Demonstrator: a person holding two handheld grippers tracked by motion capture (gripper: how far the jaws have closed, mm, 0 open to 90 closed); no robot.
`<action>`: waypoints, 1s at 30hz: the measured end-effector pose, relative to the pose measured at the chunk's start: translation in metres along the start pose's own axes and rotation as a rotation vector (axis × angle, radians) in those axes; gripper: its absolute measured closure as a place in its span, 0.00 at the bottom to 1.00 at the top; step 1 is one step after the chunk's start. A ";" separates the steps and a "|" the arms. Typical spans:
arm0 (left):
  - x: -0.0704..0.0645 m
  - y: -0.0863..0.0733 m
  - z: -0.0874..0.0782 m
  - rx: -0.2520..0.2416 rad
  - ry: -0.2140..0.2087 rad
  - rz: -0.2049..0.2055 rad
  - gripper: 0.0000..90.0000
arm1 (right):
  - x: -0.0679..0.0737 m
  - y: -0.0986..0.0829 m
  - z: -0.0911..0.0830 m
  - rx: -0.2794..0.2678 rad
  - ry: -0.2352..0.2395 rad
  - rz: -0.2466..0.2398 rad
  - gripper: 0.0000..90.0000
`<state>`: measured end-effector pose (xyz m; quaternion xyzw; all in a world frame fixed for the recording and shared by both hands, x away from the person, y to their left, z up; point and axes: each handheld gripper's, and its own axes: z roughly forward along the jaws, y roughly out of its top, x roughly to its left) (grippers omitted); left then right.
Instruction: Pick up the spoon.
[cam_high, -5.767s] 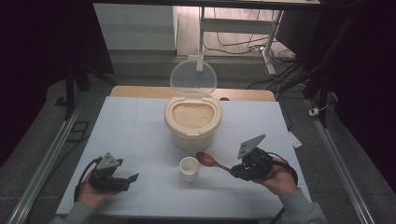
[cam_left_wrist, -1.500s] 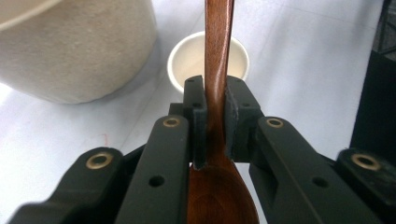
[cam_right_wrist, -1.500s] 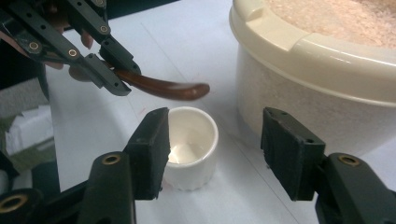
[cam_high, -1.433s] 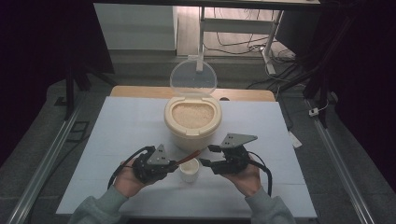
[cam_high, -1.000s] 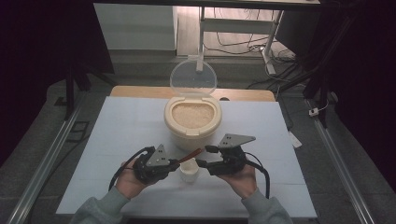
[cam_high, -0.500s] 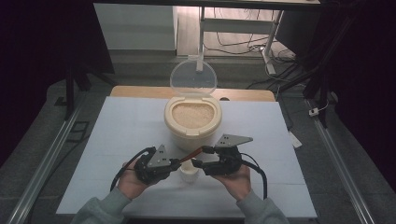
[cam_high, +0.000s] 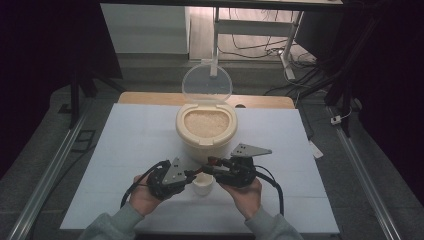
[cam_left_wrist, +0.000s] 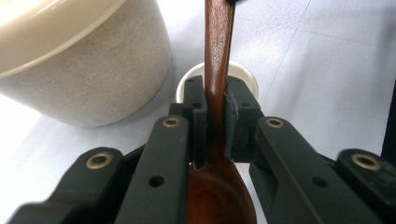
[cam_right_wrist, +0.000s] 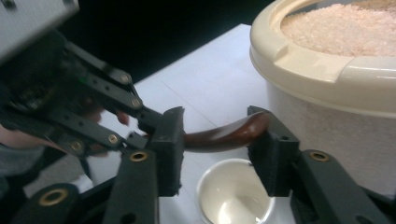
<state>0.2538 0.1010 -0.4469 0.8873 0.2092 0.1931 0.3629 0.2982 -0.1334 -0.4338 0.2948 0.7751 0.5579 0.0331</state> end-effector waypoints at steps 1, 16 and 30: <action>-0.001 0.000 0.001 0.000 0.003 0.001 0.88 | 0.000 0.000 0.000 0.000 0.000 0.000 0.68; -0.001 -0.002 0.003 0.015 0.006 0.012 0.88 | 0.000 0.001 0.003 -0.035 0.125 0.027 0.91; 0.016 -0.026 -0.015 -0.085 -0.015 -0.184 0.47 | -0.006 0.006 -0.009 -0.109 0.135 0.002 0.92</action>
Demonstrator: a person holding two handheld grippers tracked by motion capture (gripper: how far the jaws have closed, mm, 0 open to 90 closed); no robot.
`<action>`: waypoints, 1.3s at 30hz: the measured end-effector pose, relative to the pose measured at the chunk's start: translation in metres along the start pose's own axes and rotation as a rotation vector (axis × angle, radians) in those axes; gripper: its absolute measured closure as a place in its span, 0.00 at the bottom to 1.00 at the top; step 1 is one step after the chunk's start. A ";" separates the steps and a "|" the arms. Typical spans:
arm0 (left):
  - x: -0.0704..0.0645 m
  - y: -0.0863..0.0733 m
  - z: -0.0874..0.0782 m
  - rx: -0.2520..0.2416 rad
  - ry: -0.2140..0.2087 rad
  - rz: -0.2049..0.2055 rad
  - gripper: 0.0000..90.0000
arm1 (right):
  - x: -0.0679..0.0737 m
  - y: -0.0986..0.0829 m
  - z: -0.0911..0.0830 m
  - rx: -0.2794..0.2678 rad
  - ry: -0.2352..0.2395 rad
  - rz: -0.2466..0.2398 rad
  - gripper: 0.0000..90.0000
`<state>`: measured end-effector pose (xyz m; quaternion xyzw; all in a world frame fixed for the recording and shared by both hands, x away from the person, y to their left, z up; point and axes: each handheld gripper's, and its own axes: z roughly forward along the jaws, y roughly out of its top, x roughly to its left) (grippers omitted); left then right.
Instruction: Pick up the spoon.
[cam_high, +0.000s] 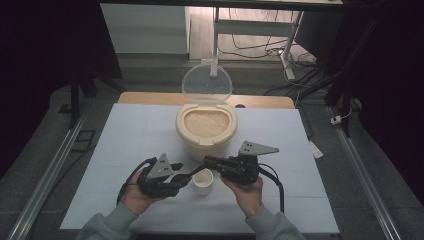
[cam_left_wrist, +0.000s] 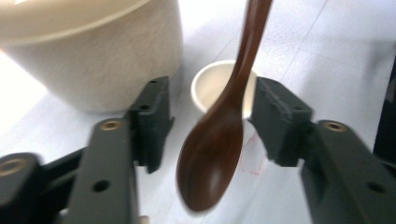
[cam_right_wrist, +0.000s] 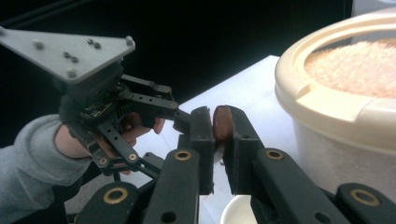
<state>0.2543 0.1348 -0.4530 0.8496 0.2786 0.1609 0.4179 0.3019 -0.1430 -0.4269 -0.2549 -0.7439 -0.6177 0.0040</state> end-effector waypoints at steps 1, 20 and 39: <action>0.003 -0.005 -0.002 -0.001 0.002 -0.022 0.44 | -0.001 0.001 -0.002 -0.006 -0.002 -0.001 0.92; 0.032 -0.075 -0.031 0.025 0.107 -0.198 0.34 | -0.011 0.018 -0.028 -0.054 -0.002 -0.031 0.92; 0.044 -0.095 -0.030 0.049 0.135 -0.217 0.31 | -0.021 0.038 -0.059 -0.157 -0.028 -0.033 0.92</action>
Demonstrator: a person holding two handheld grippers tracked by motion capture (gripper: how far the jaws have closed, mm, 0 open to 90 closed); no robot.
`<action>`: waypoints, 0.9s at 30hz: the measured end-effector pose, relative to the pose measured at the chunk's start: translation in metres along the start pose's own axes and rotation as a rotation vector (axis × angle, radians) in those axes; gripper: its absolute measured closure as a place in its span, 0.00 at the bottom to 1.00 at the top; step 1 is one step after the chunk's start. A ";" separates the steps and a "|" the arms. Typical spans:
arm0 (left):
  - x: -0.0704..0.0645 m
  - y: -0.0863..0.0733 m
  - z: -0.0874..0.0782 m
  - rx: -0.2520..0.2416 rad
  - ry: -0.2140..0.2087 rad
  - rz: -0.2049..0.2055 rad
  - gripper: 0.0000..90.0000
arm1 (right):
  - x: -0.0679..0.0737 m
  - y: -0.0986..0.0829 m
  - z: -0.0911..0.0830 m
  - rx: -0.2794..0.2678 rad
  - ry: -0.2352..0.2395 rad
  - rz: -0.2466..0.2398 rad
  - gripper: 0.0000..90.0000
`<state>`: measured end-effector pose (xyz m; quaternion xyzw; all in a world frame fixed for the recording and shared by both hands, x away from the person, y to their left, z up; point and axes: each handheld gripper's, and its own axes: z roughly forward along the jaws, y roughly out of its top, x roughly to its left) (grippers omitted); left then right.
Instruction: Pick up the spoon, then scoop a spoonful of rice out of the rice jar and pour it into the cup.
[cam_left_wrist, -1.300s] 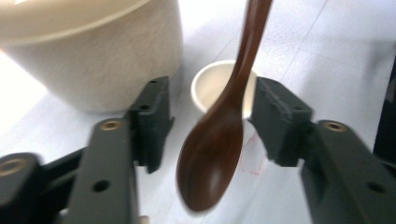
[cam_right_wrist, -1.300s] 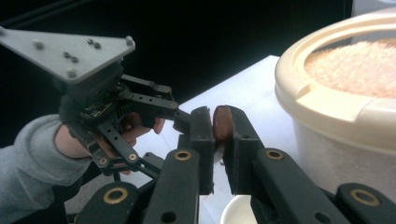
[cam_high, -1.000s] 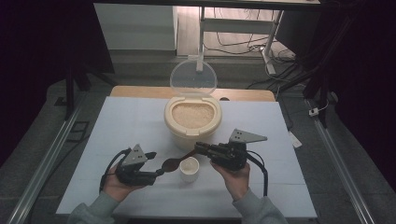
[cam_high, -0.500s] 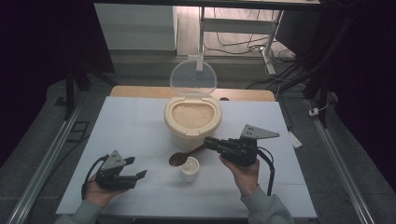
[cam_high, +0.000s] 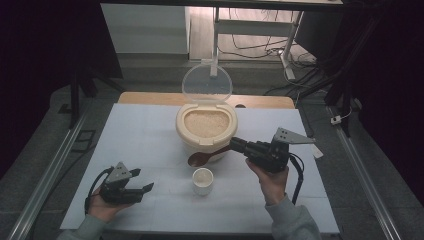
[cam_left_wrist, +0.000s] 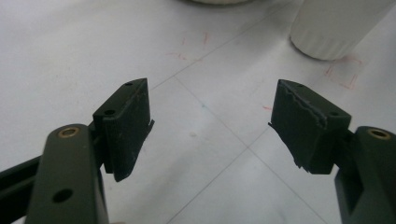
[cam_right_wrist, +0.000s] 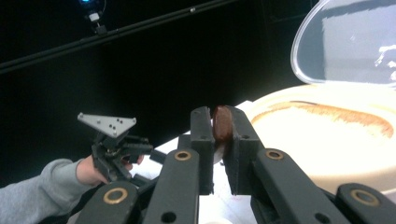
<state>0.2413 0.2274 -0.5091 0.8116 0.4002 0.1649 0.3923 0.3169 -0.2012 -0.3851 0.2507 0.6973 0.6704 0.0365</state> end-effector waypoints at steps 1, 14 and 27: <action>0.000 -0.001 0.000 -0.001 0.003 -0.003 0.31 | -0.001 0.001 -0.001 -0.004 -0.003 0.000 0.92; -0.001 0.000 0.001 0.003 0.001 0.006 0.30 | -0.008 0.011 -0.014 -0.066 -0.034 0.004 0.92; -0.002 0.002 0.001 0.001 0.006 0.010 0.29 | -0.014 0.024 -0.022 -0.123 -0.070 -0.001 0.92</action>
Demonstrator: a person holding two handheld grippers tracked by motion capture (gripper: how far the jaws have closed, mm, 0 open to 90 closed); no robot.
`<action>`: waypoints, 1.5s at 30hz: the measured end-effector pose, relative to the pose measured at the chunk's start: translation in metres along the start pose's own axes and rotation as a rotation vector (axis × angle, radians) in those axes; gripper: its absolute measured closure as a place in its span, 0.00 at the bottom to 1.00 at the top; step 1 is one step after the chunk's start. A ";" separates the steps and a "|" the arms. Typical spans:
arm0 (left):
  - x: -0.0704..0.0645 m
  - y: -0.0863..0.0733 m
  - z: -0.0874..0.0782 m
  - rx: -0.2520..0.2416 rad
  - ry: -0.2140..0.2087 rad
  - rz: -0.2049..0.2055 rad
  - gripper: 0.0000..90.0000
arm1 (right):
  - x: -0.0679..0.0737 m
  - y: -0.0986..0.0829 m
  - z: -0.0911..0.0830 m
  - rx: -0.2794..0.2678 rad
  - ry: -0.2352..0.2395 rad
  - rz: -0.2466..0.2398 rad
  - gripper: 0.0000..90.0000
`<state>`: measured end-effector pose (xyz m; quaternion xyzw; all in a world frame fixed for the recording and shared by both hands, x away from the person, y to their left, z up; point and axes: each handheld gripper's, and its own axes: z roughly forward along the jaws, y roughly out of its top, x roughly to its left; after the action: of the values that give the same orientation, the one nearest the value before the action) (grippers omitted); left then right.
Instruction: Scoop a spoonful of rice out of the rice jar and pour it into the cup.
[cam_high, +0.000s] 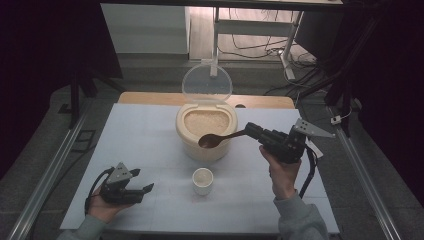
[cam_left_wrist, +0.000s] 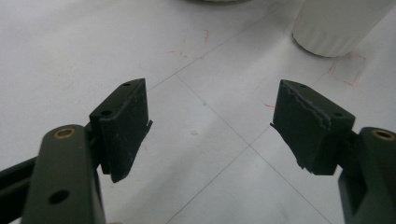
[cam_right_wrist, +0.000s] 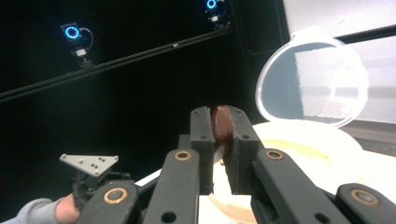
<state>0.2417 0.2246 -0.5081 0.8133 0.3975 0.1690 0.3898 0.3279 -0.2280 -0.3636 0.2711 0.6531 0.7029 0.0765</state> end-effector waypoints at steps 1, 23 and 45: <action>0.000 0.000 0.000 0.001 0.000 0.000 0.29 | -0.001 0.001 0.000 -0.001 -0.010 -0.008 0.92; 0.000 0.001 0.004 0.015 -0.006 -0.010 0.26 | -0.031 0.022 0.024 0.058 -0.146 -0.046 0.92; 0.000 0.001 0.005 0.025 -0.008 -0.007 0.26 | -0.037 0.027 0.053 0.151 -0.320 -0.212 0.92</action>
<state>0.2453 0.2214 -0.5107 0.8175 0.4007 0.1592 0.3819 0.3909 -0.2019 -0.3481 0.3140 0.7083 0.5880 0.2323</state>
